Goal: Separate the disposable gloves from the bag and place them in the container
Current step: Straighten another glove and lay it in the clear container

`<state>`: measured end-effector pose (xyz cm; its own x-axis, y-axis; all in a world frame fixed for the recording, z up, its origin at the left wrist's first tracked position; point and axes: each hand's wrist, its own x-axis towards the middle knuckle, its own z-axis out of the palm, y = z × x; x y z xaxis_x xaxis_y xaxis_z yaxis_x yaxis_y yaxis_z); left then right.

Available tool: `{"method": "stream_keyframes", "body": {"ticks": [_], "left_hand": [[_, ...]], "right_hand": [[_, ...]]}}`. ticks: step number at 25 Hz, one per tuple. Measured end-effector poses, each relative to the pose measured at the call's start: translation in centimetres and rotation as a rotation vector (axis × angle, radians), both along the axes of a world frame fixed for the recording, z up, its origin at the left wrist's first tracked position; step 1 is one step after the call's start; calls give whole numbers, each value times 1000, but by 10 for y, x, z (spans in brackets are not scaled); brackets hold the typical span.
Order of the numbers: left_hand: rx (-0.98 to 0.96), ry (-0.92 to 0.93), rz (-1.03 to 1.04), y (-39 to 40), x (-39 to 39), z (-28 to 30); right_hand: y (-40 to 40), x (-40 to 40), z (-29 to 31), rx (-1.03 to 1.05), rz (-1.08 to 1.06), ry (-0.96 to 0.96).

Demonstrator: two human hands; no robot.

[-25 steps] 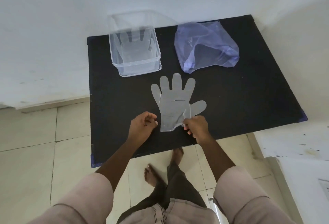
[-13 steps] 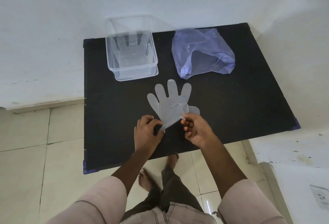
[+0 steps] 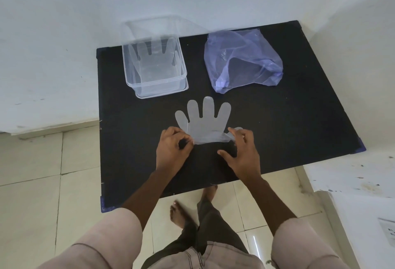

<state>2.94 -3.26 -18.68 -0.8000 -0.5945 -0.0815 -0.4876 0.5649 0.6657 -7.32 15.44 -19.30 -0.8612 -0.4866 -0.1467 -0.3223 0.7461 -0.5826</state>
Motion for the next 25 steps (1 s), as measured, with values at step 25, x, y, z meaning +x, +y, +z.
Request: {"method": "stream_keyframes", "body": {"ticks": [25], "left_hand": [[858,427,-11,-71,-4,122]], "right_hand": [[-69,-19,144,-719,-132,-512]]}}
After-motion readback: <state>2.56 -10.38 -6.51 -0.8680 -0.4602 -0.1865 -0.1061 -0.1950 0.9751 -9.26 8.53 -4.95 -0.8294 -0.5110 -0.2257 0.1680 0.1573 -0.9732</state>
